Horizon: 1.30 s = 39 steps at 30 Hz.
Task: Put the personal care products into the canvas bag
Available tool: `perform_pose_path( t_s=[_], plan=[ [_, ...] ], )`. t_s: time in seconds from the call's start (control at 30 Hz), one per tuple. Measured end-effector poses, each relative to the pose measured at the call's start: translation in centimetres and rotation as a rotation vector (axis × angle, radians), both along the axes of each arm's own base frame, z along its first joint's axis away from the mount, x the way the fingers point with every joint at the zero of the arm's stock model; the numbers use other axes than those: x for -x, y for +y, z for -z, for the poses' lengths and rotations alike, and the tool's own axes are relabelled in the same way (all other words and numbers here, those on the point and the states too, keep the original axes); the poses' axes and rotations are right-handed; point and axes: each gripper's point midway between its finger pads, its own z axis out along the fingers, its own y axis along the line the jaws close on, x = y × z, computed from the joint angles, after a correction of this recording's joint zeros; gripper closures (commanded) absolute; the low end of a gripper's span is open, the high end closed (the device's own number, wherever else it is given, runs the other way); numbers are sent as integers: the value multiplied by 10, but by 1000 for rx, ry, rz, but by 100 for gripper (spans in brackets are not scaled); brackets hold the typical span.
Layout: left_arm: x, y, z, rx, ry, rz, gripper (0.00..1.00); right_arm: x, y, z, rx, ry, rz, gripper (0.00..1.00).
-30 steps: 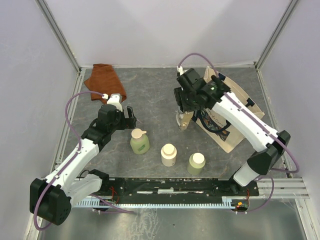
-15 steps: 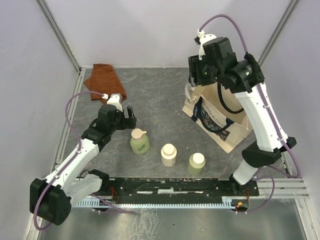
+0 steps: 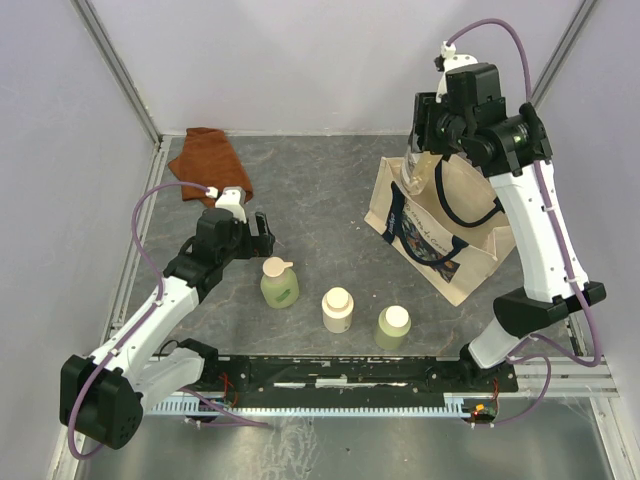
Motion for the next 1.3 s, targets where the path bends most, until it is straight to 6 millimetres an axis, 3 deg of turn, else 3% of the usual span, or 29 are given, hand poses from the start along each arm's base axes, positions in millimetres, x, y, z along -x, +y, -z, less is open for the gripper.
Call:
perform_pose_path(
  t_s=[0.13, 0.37, 0.5, 0.7, 1.07, 1.3],
  plan=[
    [-1, 0, -1, 2, -3, 1, 1, -10, -13, 8, -8, 11, 49, 99],
    [-1, -1, -1, 2, -5, 1, 0, -26, -38, 73, 10, 149, 138, 100],
    [-1, -1, -1, 3, -5, 2, 0, -32, -46, 93, 17, 193, 166, 100],
    [-1, -1, -1, 3, -6, 2, 0, -43, -46, 114, 13, 197, 179, 100],
    [-1, -1, -1, 3, -7, 1, 0, -53, -45, 186, 54, 300, 200, 100],
    [-1, -1, 1, 1, -1, 1, 0, -60, -48, 215, 73, 308, 218, 100]
  ],
)
